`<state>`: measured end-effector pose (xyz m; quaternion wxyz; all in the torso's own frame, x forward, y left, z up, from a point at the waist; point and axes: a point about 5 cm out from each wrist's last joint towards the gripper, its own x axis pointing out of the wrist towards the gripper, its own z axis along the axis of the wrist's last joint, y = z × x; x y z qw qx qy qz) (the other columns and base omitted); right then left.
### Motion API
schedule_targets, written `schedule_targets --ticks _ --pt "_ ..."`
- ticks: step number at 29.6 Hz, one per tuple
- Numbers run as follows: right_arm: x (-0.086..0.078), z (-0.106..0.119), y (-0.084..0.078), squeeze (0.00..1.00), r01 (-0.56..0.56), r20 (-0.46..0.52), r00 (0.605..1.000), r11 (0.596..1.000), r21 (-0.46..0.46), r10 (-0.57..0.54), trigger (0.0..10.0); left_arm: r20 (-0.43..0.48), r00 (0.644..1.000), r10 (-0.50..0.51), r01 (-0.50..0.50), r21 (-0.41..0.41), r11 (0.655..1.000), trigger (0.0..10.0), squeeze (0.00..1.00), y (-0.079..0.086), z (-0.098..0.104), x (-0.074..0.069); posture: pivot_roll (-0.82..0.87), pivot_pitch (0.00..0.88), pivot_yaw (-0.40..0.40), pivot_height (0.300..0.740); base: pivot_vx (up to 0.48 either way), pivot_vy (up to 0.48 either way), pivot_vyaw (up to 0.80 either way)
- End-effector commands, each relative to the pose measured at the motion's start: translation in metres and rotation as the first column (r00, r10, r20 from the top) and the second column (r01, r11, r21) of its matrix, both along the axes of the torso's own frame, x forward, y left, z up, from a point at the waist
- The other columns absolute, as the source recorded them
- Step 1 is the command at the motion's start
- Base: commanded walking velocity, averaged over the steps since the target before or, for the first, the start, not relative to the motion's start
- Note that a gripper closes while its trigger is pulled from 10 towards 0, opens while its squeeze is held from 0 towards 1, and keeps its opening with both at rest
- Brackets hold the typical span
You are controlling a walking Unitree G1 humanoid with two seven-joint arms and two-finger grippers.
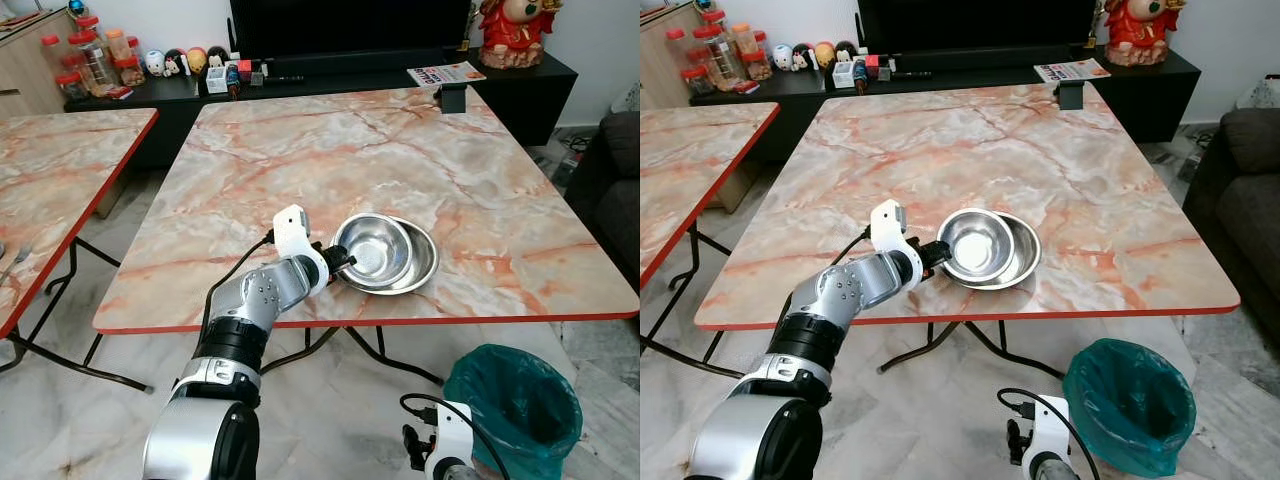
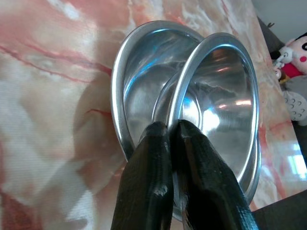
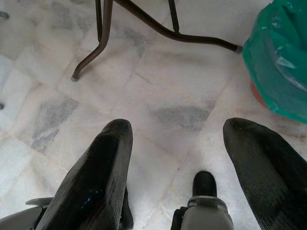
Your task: Setting the table
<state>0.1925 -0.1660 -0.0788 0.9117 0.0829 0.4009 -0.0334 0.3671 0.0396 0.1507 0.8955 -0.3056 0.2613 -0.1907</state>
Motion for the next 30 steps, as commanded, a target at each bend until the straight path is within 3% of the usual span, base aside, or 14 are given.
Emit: schedule_targets --ticks 1,12,30 --pt "-0.003 -0.002 0.002 0.0 0.009 -0.011 1.0 1.0 0.005 -0.009 10.0 0.035 0.993 -0.113 0.115 -0.078 0.99 10.0 0.0 -0.054 0.022 -0.009 -0.04 0.0 0.09 0.727 0.0 0.0 0.0" --pt "-0.005 -0.003 0.002 0.0 0.015 -0.015 1.0 1.0 0.008 -0.015 10.0 0.059 0.99 -0.129 0.136 -0.128 0.982 10.0 0.0 -0.073 0.034 -0.007 -0.05 0.0 0.099 0.727 0.0 0.0 0.0" --pt "-0.007 -0.004 0.003 0.0 0.021 -0.019 1.0 1.0 0.01 -0.021 10.0 0.017 0.986 -0.167 0.168 -0.009 0.986 10.0 0.0 -0.072 0.017 -0.009 -0.05 0.0 0.103 0.727 0.0 0.0 0.0"
